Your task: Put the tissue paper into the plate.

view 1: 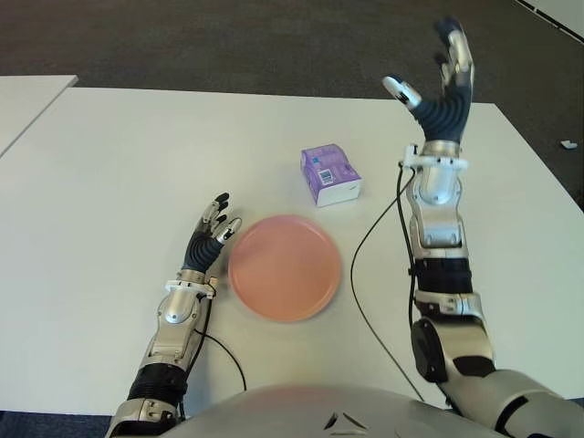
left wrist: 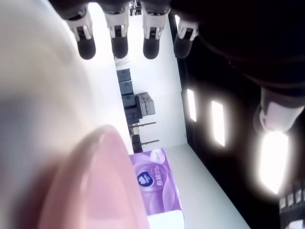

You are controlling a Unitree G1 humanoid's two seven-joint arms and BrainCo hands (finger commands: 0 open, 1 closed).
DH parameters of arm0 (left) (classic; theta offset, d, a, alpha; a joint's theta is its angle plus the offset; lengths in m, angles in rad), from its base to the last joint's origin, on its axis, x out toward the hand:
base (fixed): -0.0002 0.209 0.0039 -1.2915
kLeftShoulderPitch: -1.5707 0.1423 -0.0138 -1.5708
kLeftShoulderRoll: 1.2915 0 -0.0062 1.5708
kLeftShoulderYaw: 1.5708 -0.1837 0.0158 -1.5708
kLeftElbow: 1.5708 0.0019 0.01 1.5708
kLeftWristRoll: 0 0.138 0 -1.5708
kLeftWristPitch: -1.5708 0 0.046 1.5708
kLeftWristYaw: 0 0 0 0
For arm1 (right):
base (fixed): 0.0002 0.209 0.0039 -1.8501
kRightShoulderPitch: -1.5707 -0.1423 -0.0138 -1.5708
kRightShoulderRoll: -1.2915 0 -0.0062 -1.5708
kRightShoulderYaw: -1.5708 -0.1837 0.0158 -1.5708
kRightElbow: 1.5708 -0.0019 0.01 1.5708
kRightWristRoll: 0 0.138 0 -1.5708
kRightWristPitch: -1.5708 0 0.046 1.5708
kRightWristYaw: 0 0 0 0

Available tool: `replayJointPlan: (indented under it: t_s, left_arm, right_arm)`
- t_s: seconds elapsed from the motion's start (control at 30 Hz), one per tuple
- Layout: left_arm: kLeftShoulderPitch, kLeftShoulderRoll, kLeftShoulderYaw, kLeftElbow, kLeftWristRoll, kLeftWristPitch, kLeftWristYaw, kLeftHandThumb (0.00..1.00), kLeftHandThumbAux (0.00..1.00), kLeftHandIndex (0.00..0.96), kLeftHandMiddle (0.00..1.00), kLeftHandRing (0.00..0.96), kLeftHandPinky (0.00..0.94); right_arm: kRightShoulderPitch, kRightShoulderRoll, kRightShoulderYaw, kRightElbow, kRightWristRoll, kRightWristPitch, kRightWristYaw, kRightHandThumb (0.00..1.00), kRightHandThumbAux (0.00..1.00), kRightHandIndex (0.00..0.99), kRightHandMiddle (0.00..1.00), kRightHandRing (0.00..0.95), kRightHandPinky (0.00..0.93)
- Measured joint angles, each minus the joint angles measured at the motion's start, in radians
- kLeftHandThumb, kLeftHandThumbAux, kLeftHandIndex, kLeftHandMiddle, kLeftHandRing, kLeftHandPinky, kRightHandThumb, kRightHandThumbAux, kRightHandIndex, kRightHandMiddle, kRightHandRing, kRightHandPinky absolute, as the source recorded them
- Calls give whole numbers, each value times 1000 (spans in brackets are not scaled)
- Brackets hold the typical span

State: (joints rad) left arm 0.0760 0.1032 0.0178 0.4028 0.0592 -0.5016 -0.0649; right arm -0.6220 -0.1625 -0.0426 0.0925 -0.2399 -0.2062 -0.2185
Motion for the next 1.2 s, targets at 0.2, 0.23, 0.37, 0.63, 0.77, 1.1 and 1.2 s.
replayJointPlan:
  t_s: [0.2, 0.23, 0.37, 0.63, 0.77, 1.1, 1.2]
  left_arm:
    - [-15, -3, 1, -11, -18, 57, -3, 0, 393, 0, 0, 0, 0]
    - [-17, -3, 2, -12, -19, 56, -3, 0, 392, 0, 0, 0, 0]
    - [-25, 0, 4, -12, -19, 39, -3, 0, 395, 0, 0, 0, 0]
    - [-25, 0, 4, -10, -19, 10, -3, 0, 411, 0, 0, 0, 0]
    - [-28, -2, 3, -1, -19, 10, -3, 0, 417, 0, 0, 0, 0]
    - [-33, -19, 4, 28, -22, 4, -3, 0, 408, 0, 0, 0, 0]
    - [-33, -19, 4, 32, -21, -4, -3, 0, 407, 0, 0, 0, 0]
  right_arm:
    - [-48, -54, 78, 41, -32, -17, 128, 358, 541, 115, 60, 36, 75]
    - [-55, -66, 102, 81, -54, -39, 141, 363, 525, 108, 59, 39, 83]
    - [-90, -100, 163, 235, -125, -99, 148, 357, 484, 91, 56, 42, 75]
    - [-227, -138, 275, 565, -252, -193, 120, 330, 420, 83, 40, 31, 64]
    - [-307, -149, 358, 728, -338, -257, 82, 327, 416, 88, 34, 26, 62]
    - [-415, -143, 570, 1043, -539, -343, -27, 290, 451, 75, 11, 2, 27]
    - [-423, -145, 612, 1093, -577, -341, -40, 283, 459, 66, 6, 0, 20]
